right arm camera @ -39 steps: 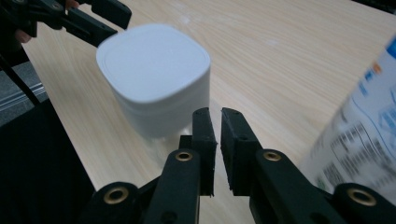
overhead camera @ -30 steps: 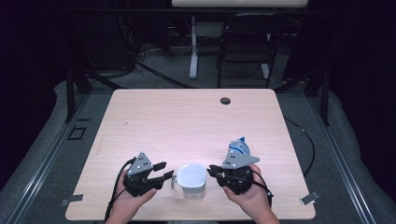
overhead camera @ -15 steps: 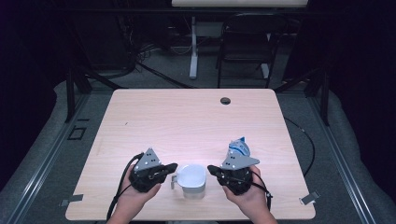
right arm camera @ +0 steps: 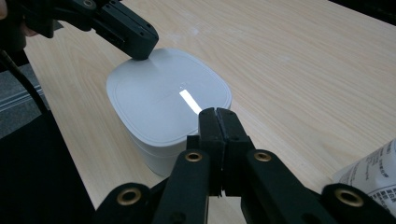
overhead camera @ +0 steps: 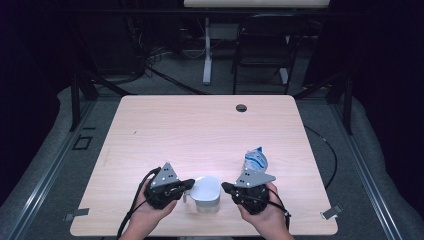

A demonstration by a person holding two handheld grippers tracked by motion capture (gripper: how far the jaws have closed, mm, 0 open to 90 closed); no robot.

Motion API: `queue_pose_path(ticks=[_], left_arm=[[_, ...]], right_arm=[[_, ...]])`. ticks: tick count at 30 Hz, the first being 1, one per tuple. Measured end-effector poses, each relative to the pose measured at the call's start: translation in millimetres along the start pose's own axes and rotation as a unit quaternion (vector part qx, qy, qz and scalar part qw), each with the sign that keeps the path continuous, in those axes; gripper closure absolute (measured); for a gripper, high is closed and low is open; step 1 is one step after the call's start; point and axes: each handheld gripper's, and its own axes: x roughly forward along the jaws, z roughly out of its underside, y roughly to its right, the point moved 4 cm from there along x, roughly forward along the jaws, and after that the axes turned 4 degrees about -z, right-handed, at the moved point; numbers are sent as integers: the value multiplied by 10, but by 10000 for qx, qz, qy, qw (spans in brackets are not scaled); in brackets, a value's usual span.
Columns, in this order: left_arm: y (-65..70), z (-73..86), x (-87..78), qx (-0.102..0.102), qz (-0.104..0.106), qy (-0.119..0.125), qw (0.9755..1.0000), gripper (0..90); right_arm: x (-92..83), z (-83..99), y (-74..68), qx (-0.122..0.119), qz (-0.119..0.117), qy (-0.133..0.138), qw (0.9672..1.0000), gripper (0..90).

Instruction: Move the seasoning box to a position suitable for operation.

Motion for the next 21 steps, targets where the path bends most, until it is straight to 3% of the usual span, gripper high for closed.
queue_pose_path(ticks=[21], left_arm=[[0, 16, -8, -5, 31, 37, 10000, 900]], right_arm=[[66, 125, 18, 95, -224, -220, 9995, 900]])
